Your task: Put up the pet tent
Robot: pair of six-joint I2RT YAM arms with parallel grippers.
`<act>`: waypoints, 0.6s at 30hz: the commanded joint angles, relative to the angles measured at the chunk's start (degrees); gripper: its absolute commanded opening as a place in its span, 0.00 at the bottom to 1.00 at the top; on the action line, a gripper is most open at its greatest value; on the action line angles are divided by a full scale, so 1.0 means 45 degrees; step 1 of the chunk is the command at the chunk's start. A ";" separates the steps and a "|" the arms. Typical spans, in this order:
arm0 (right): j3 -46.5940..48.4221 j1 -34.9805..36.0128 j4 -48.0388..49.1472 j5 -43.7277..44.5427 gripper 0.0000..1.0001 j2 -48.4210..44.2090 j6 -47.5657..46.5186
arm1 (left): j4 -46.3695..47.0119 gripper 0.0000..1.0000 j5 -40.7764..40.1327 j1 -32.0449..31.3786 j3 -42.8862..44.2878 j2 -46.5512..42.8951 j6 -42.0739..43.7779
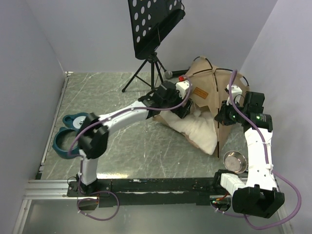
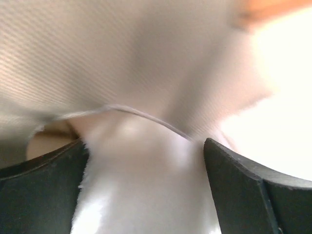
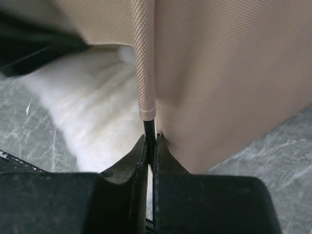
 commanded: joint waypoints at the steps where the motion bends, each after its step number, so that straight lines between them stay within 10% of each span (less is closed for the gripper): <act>1: -0.0225 -0.0021 -0.0250 -0.0018 0.00 -0.0012 0.0061 | -0.0503 1.00 0.0393 -0.0429 -0.0910 -0.3798 0.0551; 9: 0.0088 -0.0002 -0.0152 -0.0233 0.00 0.0124 0.0257 | -0.0583 1.00 0.0137 -0.0548 -0.5209 -0.6302 0.1589; 18: -0.0029 -0.0002 -0.0191 -0.0623 0.00 0.0281 0.0393 | 0.3758 0.95 0.7770 0.0255 -0.5979 -0.5975 0.1482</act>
